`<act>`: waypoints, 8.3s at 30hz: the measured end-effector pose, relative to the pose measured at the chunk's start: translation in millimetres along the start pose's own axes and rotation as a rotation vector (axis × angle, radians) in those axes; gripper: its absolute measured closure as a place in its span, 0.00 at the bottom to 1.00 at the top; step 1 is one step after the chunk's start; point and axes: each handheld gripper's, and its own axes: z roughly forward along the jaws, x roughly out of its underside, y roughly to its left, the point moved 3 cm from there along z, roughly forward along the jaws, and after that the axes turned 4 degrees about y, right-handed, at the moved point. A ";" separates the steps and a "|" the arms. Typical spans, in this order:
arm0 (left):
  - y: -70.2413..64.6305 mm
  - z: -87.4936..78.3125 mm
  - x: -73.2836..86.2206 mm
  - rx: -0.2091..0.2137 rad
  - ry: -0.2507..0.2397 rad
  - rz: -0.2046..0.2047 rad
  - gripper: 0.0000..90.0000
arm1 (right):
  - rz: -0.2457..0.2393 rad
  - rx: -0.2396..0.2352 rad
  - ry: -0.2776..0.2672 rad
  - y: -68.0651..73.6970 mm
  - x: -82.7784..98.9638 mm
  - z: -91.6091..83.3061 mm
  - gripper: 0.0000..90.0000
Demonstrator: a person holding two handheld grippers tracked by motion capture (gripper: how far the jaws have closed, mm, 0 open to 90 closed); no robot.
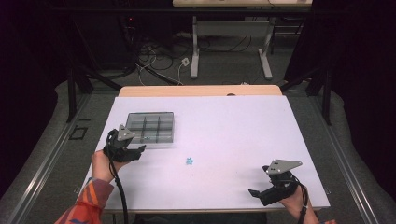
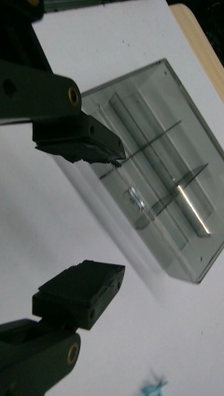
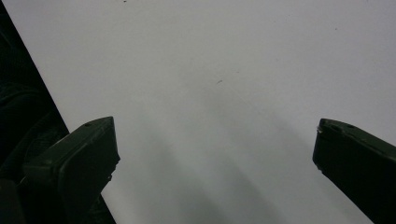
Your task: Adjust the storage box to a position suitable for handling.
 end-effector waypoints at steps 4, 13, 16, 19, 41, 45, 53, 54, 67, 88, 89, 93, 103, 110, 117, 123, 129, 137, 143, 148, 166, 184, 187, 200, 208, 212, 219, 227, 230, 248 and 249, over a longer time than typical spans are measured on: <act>12.2 5.7 -3.1 -0.021 0.006 -0.033 0.59 | 0.002 0.000 0.000 -0.1 0.1 0.0 0.00; 41.3 14.8 -2.3 -0.052 0.036 -0.091 0.91 | 0.002 -0.008 0.004 -0.4 0.1 0.4 0.00; 53.1 20.2 -2.6 -0.060 0.021 -0.118 0.99 | 0.004 -0.006 -0.010 -0.4 0.0 1.3 0.00; 59.6 22.2 -3.1 -0.064 0.019 -0.129 1.00 | 0.005 -0.005 -0.009 -0.7 0.0 1.8 0.00; 102.3 51.6 -3.1 -0.121 0.092 -0.208 1.00 | 0.004 -0.013 0.004 -0.8 0.2 2.2 0.00; 104.5 63.1 -1.5 -0.117 0.123 -0.213 1.00 | 0.008 -0.012 0.004 -0.8 0.3 2.0 0.00; 103.8 81.0 -2.2 -0.106 0.162 -0.197 1.00 | 0.000 -0.017 0.010 -0.7 0.0 1.9 0.00; 103.6 82.4 -2.5 -0.112 0.170 -0.188 1.00 | 0.002 -0.015 0.009 -0.7 0.1 1.7 0.00; 106.4 94.9 -2.6 -0.103 0.189 -0.176 1.00 | 0.006 -0.017 0.009 -0.5 0.0 2.9 0.00; 105.4 97.5 -6.2 -0.058 0.183 -0.169 1.00 | -0.001 -0.019 0.011 -0.1 -0.4 3.5 0.00; 105.2 97.5 -6.5 -0.054 0.185 -0.162 1.00 | 0.000 -0.019 0.010 0.0 -0.5 3.4 0.00; 104.0 97.7 -7.6 -0.046 0.189 -0.152 1.00 | -0.002 -0.020 0.012 -0.7 -0.3 4.1 0.00; 96.0 100.7 -12.0 -0.029 0.200 -0.130 1.00 | -0.002 -0.026 0.012 -0.5 -0.3 4.6 0.00; 90.5 103.0 -14.7 -0.025 0.195 -0.139 1.00 | 0.000 -0.030 0.016 -0.5 0.0 5.0 0.00; 84.5 105.1 -17.2 -0.006 0.209 -0.135 1.00 | 0.001 -0.031 0.017 -0.4 -0.1 5.2 0.00; 77.5 105.9 -20.7 0.014 0.213 -0.137 1.00 | 0.006 -0.029 0.016 -0.1 0.0 4.8 0.00; 73.4 106.4 -22.9 0.022 0.210 -0.129 1.00 | -0.002 -0.027 0.014 -0.6 -0.2 4.5 0.00; 67.8 107.2 -25.8 0.039 0.211 -0.115 1.00 | 0.001 -0.025 0.005 -0.3 -0.3 4.8 0.00; 63.5 108.8 -28.0 0.050 0.205 -0.109 1.00 | 0.001 -0.025 0.006 -0.2 -0.2 4.8 0.00; 58.1 111.6 -30.6 0.060 0.201 -0.093 1.00 | 0.005 -0.024 0.008 -0.4 -0.2 4.7 0.00; 37.3 119.8 -43.0 0.090 0.184 -0.021 1.00 | 0.006 -0.025 0.015 -0.4 -0.2 4.3 0.00; 15.0 129.1 -58.2 0.104 0.170 0.030 1.00 | 0.004 -0.030 0.017 -0.7 -0.1 5.4 0.00; 8.3 133.0 -61.9 0.108 0.164 0.045 1.00 | 0.001 -0.031 0.015 -0.8 -0.2 5.5 0.00; -10.6 141.5 -72.9 0.108 0.147 0.085 1.00 | 0.005 -0.033 0.016 -0.6 -0.1 5.6 0.00; -19.9 144.8 -79.1 0.125 0.138 0.090 1.00 | 0.004 -0.032 0.015 -0.6 -0.2 5.5 0.00; -26.4 146.8 -83.3 0.134 0.135 0.090 1.00 | 0.012 -0.032 0.016 -0.2 0.1 5.2 0.00; -34.8 147.8 -86.6 0.142 0.131 0.101 1.00 | 0.015 -0.032 0.015 -0.4 0.3 5.5 0.00; -39.4 149.5 -88.9 0.149 0.120 0.098 0.99 | 0.019 -0.042 0.010 -0.6 0.2 6.2 0.00; -40.8 150.0 -89.8 0.146 0.114 0.093 0.98 | 0.006 -0.048 0.008 -1.0 -0.4 7.1 0.00; -27.6 119.9 -72.0 0.151 0.138 0.030 0.15 | 0.033 -0.070 0.031 -5.4 -7.0 16.2 0.00; -27.6 119.9 -72.0 0.151 0.138 0.030 0.11 | 0.033 -0.070 0.031 -5.4 -7.0 16.2 0.00</act>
